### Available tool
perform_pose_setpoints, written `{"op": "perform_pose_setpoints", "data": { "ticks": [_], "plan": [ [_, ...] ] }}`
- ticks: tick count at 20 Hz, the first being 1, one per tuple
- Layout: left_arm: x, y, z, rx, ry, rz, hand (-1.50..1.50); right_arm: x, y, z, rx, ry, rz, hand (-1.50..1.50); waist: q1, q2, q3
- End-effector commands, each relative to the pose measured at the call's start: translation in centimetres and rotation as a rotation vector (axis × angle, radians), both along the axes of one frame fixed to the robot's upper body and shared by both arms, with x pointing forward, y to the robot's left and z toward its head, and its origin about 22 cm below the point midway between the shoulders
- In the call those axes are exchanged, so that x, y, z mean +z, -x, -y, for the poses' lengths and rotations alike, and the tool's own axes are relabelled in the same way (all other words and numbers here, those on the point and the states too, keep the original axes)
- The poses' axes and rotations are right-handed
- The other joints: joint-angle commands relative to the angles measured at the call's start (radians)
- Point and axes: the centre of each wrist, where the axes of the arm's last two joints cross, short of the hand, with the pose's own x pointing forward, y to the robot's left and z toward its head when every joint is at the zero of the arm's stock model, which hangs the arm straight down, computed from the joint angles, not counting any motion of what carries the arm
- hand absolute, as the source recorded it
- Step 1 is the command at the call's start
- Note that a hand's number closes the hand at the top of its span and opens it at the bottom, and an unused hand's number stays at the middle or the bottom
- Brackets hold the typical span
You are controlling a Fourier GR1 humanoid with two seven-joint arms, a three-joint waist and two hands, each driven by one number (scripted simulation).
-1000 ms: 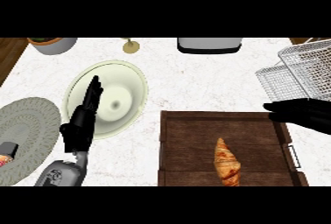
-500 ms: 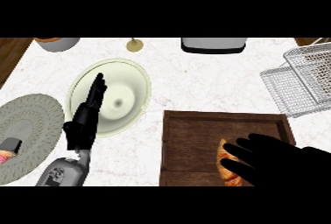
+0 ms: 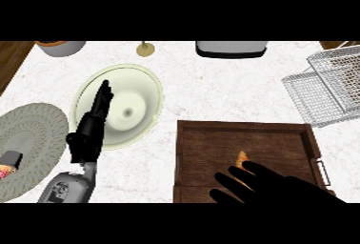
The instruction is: Pick the croissant from the tray and place it in the tiered basket
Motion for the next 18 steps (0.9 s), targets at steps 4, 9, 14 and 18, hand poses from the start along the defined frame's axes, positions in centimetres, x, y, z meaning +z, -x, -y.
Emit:
{"op": "perform_pose_setpoints", "data": {
  "ticks": [4, 9, 14, 18],
  "plan": [
    [1.4, 0.2, 0.4, -0.008, 0.009, 0.018, 0.0, -0.3, -0.2, -0.7, -0.089, 0.211, 0.034, -1.5, -0.001, -0.003, 0.0],
    [-0.2, 1.1, -0.4, 0.006, -0.003, -0.007, 0.0, -1.5, 0.7, -0.9, -0.087, 0.26, 0.056, -1.5, -0.003, -0.001, 0.001],
    [0.6, 0.0, 1.6, 0.001, 0.005, -0.026, 0.0, -0.6, 0.1, -0.8, -0.077, 0.298, 0.11, -1.5, -0.008, 0.0, 0.001],
    [1.2, -1.3, -0.8, 0.017, 0.012, -0.009, 0.0, -2.3, 1.4, -0.4, -0.057, 0.331, 0.12, -1.5, -0.015, 0.001, 0.002]
  ]
}}
